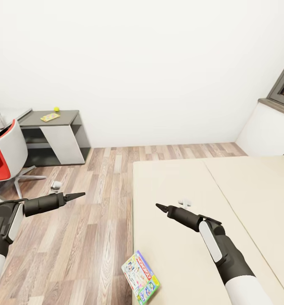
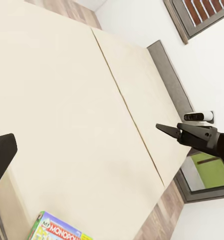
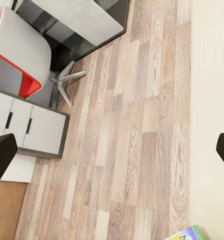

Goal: Put all the toys in the child's room - the three board games (two on the bed and one on the table), the two jigsaw puzzles on the table, and the tennis ball on the table - inside the toy box on the table in the child's room.

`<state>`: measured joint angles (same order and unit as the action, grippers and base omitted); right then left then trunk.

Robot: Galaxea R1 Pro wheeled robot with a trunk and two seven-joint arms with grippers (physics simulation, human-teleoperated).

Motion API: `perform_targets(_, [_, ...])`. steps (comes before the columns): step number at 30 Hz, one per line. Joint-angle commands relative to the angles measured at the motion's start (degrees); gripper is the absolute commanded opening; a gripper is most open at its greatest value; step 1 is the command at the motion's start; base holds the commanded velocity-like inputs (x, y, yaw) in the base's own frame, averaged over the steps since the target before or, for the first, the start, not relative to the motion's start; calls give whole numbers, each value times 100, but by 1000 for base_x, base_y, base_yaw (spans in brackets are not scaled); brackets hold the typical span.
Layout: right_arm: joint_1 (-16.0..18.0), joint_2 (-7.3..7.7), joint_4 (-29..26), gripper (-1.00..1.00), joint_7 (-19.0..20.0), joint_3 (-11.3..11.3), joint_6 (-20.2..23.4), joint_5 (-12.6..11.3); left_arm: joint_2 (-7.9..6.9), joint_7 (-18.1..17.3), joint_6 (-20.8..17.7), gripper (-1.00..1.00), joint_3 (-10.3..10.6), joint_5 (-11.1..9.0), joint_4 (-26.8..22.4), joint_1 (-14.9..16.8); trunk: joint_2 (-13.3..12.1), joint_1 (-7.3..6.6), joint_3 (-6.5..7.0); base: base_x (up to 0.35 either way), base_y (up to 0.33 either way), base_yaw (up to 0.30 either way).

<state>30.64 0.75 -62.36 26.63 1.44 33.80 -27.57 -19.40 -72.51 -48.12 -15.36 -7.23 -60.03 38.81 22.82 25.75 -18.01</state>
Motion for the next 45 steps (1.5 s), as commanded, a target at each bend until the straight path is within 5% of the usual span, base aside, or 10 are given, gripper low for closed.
perform_targets(1, [4,4,-4,100,-7,5,30,-30,-1,-11,-48,100,-1,-14,0,4,10,3,0,0,0,0])
perform_targets(45, [4,-34,7,100,-27,5,30,-26,-7,-9,-48,100,-10,-12,0,4,10,3,411,0,0,0])
